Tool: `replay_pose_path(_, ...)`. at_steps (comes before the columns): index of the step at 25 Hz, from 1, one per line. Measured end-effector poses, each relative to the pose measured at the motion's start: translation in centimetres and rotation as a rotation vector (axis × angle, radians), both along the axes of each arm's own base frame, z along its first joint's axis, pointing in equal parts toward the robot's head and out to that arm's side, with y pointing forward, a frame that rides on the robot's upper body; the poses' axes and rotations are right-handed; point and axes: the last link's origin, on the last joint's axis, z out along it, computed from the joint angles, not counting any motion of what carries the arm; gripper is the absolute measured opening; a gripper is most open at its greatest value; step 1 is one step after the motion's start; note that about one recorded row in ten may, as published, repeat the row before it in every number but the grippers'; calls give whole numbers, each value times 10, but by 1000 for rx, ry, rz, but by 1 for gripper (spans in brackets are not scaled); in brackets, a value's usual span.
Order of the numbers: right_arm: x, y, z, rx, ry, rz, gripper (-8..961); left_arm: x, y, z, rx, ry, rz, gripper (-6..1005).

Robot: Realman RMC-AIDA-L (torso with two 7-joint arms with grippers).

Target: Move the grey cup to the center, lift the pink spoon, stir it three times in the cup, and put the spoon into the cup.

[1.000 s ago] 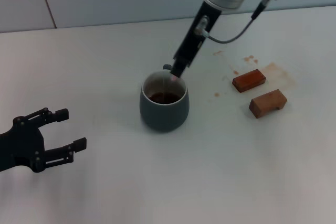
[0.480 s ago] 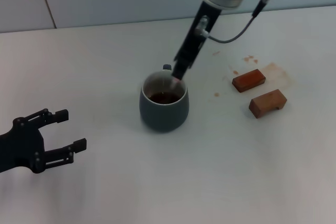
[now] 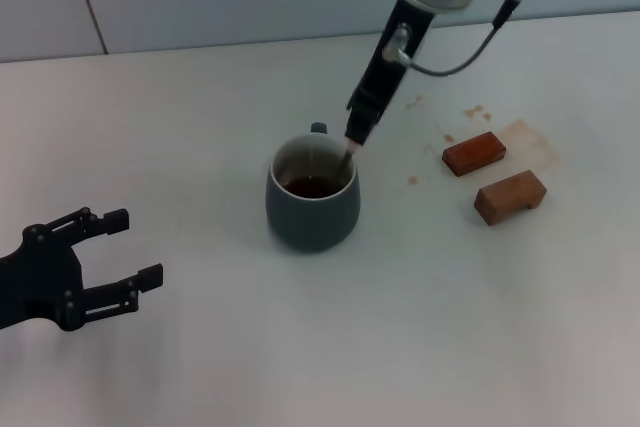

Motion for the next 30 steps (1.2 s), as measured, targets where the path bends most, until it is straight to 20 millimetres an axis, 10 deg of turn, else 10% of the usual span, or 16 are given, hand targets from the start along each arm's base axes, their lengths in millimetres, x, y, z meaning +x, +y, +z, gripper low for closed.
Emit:
replay_pose_path(18, 0, 3, -14, 42, 50, 15, 125, -1, -1, 1, 0, -1, 1, 847)
replay_pose_path(26, 12, -4, 15, 169, 301, 147, 531, -1, -2, 3, -5, -4, -2, 847)
replay_pose_path(30, 37, -18, 35, 220, 522, 225, 573, 0, -3, 3, -8, -9, -5, 847)
